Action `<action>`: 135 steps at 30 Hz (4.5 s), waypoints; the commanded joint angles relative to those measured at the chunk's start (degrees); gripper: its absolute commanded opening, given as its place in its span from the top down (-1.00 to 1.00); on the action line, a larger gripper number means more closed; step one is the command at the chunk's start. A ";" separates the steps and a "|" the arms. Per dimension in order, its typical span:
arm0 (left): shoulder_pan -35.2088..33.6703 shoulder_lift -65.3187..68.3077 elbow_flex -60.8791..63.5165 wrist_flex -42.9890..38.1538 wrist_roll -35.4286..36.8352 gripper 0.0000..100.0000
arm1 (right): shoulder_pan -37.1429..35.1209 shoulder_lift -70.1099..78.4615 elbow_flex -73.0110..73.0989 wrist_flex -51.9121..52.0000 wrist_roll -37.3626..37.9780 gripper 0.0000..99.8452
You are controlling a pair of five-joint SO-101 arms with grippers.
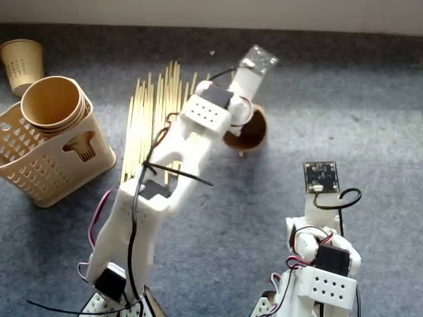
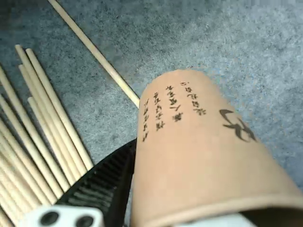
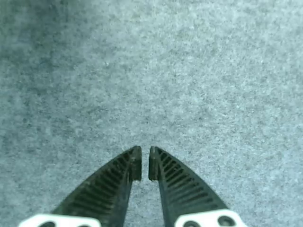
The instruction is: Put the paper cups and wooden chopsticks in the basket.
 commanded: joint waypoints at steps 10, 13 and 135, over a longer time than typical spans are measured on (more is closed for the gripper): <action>-20.53 -43.30 -0.92 15.74 -10.37 0.99 | -0.22 -0.40 -0.31 -1.10 -0.62 0.90; -28.97 -51.03 -0.92 20.92 -13.19 0.99 | -0.22 -0.31 -0.31 -1.10 -0.62 0.90; -50.51 -54.29 35.47 24.62 -14.95 0.99 | -0.22 -0.22 -0.31 -1.10 -0.62 0.90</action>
